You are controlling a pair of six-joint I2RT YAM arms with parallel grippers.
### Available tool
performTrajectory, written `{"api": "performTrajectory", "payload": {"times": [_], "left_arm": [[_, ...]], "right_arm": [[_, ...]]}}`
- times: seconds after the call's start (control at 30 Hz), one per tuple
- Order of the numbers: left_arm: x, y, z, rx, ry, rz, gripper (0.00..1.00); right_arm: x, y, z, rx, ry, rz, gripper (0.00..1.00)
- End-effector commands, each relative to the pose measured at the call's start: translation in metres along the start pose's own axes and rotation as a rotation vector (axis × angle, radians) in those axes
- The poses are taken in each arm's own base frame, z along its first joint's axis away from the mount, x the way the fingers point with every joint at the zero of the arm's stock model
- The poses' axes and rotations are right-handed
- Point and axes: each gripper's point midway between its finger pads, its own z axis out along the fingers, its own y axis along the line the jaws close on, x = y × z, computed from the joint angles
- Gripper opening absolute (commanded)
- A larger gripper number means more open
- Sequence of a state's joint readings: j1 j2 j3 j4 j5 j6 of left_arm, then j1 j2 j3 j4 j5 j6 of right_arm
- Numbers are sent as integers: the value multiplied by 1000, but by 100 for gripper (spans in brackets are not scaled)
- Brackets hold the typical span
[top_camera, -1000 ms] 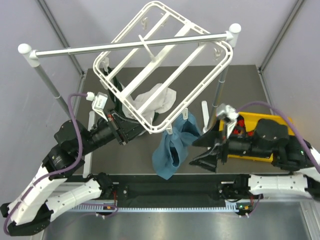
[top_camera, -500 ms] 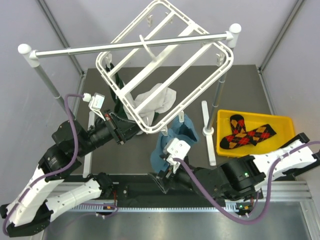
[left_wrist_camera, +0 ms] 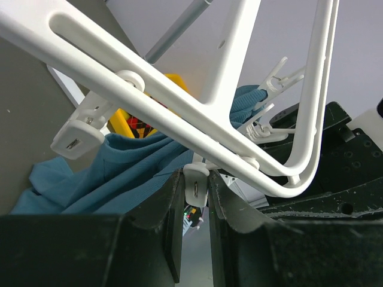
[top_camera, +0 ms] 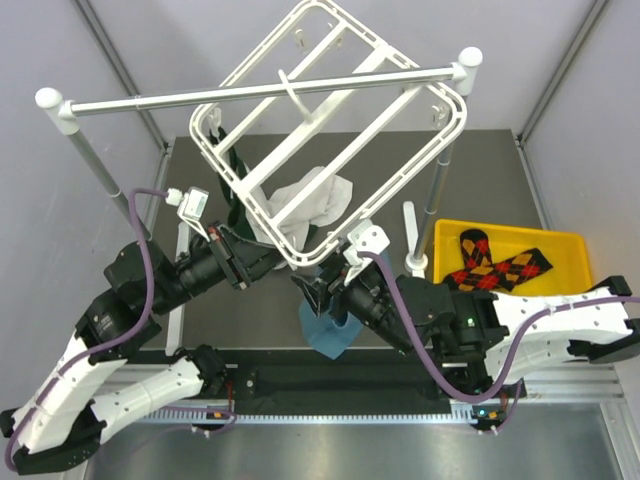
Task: Clip the socks to the hanger
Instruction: Open the clamp at the hanger.
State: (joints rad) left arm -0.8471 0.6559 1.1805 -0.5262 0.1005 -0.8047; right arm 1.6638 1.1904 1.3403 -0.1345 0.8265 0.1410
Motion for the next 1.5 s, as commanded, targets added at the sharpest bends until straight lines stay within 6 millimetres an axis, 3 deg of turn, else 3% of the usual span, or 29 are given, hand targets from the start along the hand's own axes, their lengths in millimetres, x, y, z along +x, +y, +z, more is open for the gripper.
{"api": "performTrajectory", "payload": {"times": [0.0,0.27,0.37,0.63,0.87,0.93,1.0,1.1,1.13,1.2,1.27,1.3,1.47], "left_arm": [[-12,-14,2,34,-27,-18,18],[-14,-19,9,52,-25,-36,18],[-13,-18,10,55,-26,-49,18],[-14,-21,11,67,-29,-59,18],[-12,-22,13,75,-21,-67,18],[-13,-23,14,82,-23,-70,19],[-11,-24,13,88,-18,-69,21],[-9,-22,12,90,-16,-65,45],[-11,-24,8,106,-35,-59,58],[-7,-19,5,109,-46,-48,69],[-8,-20,-5,148,-82,-34,77],[-10,-24,-15,177,-107,-28,79],[-12,-27,-29,240,-173,3,85]], "right_arm": [[-18,-1,2,-28,-55,39,48],[-10,1,13,-15,-43,16,44],[-7,2,17,-5,-40,3,35],[0,-3,22,23,-33,-8,38],[-1,-13,26,68,-34,-3,13],[-2,-16,27,80,-36,5,0],[-2,-18,28,84,-30,16,0],[0,-16,28,52,-15,56,0],[1,-15,25,20,-8,71,0],[2,-10,21,-24,-3,122,0],[5,-4,13,-94,11,158,0],[4,-4,9,-108,16,190,0],[7,5,-7,-217,63,278,0]]}}
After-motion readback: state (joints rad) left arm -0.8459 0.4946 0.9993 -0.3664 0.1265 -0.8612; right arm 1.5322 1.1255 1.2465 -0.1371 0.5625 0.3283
